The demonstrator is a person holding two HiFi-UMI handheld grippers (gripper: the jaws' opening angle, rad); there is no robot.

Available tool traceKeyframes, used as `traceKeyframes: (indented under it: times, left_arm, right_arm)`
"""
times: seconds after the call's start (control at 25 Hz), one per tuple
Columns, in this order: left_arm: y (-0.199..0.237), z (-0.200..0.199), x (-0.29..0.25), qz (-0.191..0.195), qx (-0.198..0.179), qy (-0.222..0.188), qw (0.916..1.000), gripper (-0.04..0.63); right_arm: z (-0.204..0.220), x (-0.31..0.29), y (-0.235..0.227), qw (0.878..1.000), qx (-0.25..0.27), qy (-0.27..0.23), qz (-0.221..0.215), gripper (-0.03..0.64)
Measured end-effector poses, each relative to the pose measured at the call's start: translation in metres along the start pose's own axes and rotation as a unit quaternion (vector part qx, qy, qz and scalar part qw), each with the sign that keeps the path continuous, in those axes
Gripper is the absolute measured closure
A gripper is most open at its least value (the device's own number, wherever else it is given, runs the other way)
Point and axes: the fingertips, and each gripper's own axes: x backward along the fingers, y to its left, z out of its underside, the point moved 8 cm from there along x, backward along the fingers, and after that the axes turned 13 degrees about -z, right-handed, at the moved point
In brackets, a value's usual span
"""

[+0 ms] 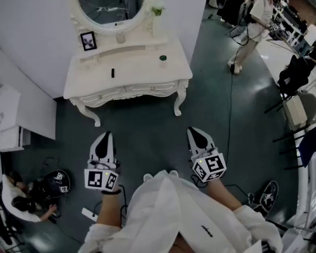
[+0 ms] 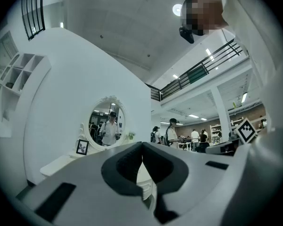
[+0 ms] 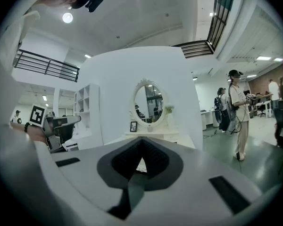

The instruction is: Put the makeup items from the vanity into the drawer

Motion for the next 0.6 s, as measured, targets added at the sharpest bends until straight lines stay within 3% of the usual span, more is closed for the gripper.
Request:
traceKeyframes:
  times: [0.52,0.56,0.6]
  left_arm:
    - [0.008,0.002,-0.003,0.005,-0.001,0.01,0.9999,0.568]
    - [0.009,0.002,-0.003,0.005,-0.003,0.01,0.9999,0.56]
    - [0.01,0.003,-0.003,0.005,-0.003,0.01,0.9999,0.508]
  right_arm:
    - [-0.006,-0.018,0.015,1.0,0.019,-0.003,-0.021,0.598]
    - [-0.006,-0.02,0.017,1.0,0.019,-0.003,-0.023,0.598]
    - [-0.006,-0.022,0.019,0.999,0.02,-0.002,-0.025,0.599]
